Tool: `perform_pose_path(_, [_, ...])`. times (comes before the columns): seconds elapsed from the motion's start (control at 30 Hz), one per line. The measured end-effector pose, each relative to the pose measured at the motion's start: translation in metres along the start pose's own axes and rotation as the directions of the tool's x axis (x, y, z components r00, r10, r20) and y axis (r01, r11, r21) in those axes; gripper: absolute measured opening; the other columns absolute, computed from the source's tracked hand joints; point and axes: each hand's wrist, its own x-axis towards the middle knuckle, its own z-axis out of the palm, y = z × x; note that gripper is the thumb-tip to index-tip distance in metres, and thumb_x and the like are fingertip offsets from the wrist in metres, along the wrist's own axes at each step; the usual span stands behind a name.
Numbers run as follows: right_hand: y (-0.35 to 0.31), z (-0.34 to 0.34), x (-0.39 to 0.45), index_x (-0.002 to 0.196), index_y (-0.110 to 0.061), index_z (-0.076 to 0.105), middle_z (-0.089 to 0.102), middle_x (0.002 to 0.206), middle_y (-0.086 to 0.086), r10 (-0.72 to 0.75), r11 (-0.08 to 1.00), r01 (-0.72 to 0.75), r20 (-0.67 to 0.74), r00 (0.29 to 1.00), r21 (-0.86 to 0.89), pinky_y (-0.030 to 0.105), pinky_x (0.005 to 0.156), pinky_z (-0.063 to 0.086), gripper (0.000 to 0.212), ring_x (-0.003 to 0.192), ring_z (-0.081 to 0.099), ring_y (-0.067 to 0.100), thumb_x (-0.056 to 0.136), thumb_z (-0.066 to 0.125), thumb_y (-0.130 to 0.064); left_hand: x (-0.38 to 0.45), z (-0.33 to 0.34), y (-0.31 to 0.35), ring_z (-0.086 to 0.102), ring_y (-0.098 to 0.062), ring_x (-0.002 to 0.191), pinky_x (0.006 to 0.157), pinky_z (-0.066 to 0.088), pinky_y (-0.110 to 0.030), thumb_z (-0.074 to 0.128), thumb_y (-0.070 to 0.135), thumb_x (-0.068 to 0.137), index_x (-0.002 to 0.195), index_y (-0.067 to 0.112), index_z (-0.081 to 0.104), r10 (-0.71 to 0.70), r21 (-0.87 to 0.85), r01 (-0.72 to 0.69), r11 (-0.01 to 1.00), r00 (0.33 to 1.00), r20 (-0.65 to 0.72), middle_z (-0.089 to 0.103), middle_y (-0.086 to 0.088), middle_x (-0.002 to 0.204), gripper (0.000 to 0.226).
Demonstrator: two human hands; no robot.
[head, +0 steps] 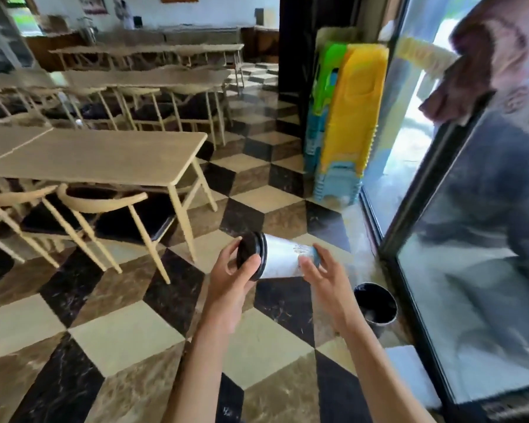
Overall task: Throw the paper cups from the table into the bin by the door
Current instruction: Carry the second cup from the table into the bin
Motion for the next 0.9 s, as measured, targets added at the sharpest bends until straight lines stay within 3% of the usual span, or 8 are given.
perform_pose_path(0.1, [0.016, -0.048, 0.016, 0.138, -0.023, 0.048, 0.061, 0.132, 0.005, 0.052, 0.998, -0.049, -0.108, 0.993, 0.038, 0.036, 0.094, 0.055, 0.057, 0.115, 0.063, 0.019, 0.089, 0.060, -0.050, 0.034, 0.052, -0.020, 0.068, -0.005, 0.109, 0.080, 0.057, -0.022, 0.076, 0.029, 0.086, 0.127, 0.038, 0.060, -0.021, 0.019, 0.019, 1.000, 0.993, 0.112, 0.071, 0.015, 0.118, 0.045])
perform_pose_path(0.17, [0.026, -0.076, 0.030, 0.125, -0.040, 0.054, 0.064, 0.124, 0.001, 0.056, 0.998, -0.048, -0.193, 0.980, 0.046, 0.024, 0.081, 0.056, 0.039, 0.106, 0.067, 0.013, 0.088, 0.062, -0.051, 0.058, 0.086, -0.034, 0.069, -0.002, 0.106, 0.078, 0.057, -0.021, 0.072, 0.022, 0.090, 0.121, 0.038, 0.062, -0.038, 0.022, 0.035, 0.999, 0.984, 0.175, 0.072, 0.015, 0.114, 0.037])
perform_pose_path(0.23, [0.037, -0.102, 0.048, 0.117, -0.047, 0.055, 0.064, 0.121, 0.000, 0.090, 0.996, -0.084, -0.269, 0.959, 0.034, 0.026, 0.080, 0.057, 0.034, 0.102, 0.067, 0.010, 0.085, 0.062, -0.056, 0.085, 0.118, -0.047, 0.069, -0.006, 0.108, 0.079, 0.057, -0.023, 0.072, 0.018, 0.090, 0.120, 0.035, 0.063, -0.066, 0.009, 0.066, 0.998, 0.970, 0.232, 0.070, 0.007, 0.122, 0.036])
perform_pose_path(0.33, [0.058, -0.134, 0.081, 0.129, -0.041, 0.051, 0.064, 0.125, -0.003, 0.147, 0.989, -0.146, -0.363, 0.920, 0.031, 0.036, 0.092, 0.055, 0.060, 0.107, 0.066, 0.011, 0.077, 0.060, -0.069, 0.130, 0.160, -0.069, 0.066, -0.015, 0.116, 0.086, 0.057, -0.030, 0.073, 0.024, 0.084, 0.125, 0.031, 0.062, -0.118, 0.022, 0.117, 0.993, 0.934, 0.338, 0.065, 0.000, 0.131, 0.043])
perform_pose_path(0.43, [0.076, -0.166, 0.123, 0.141, -0.019, 0.045, 0.061, 0.131, 0.004, 0.179, 0.980, -0.198, -0.434, 0.883, 0.002, 0.033, 0.094, 0.055, 0.080, 0.111, 0.064, 0.016, 0.078, 0.060, -0.066, 0.184, 0.199, -0.093, 0.061, -0.022, 0.124, 0.099, 0.053, -0.042, 0.076, 0.035, 0.079, 0.125, 0.034, 0.063, -0.158, 0.073, 0.140, 0.987, 0.894, 0.419, 0.064, -0.003, 0.134, 0.048])
perform_pose_path(0.6, [0.101, -0.221, 0.191, 0.141, -0.013, 0.045, 0.064, 0.127, 0.005, 0.293, 0.950, -0.308, -0.503, 0.813, 0.055, 0.041, 0.097, 0.053, 0.063, 0.105, 0.067, 0.012, 0.089, 0.064, -0.042, 0.265, 0.259, -0.128, 0.061, -0.018, 0.125, 0.108, 0.046, -0.051, 0.083, 0.048, 0.072, 0.125, 0.039, 0.064, -0.249, 0.179, 0.181, 0.967, 0.814, 0.525, 0.066, 0.005, 0.132, 0.057])
perform_pose_path(0.77, [0.136, -0.264, 0.234, 0.145, -0.014, 0.039, 0.057, 0.136, 0.008, 0.384, 0.908, -0.411, -0.548, 0.743, 0.079, 0.048, 0.099, 0.051, 0.064, 0.115, 0.062, 0.023, 0.091, 0.062, -0.039, 0.316, 0.308, -0.169, 0.059, -0.010, 0.126, 0.110, 0.044, -0.044, 0.083, 0.049, 0.072, 0.130, 0.040, 0.060, -0.370, 0.295, 0.238, 0.925, 0.734, 0.569, 0.067, 0.015, 0.129, 0.063])
perform_pose_path(0.9, [0.180, -0.285, 0.251, 0.147, -0.017, 0.038, 0.055, 0.136, 0.006, 0.482, 0.851, -0.514, -0.545, 0.686, 0.106, 0.042, 0.094, 0.054, 0.062, 0.112, 0.062, 0.020, 0.092, 0.060, -0.037, 0.334, 0.334, -0.212, 0.060, -0.005, 0.123, 0.104, 0.049, -0.032, 0.082, 0.051, 0.071, 0.124, 0.045, 0.063, -0.467, 0.380, 0.291, 0.878, 0.691, 0.552, 0.069, 0.013, 0.127, 0.057])
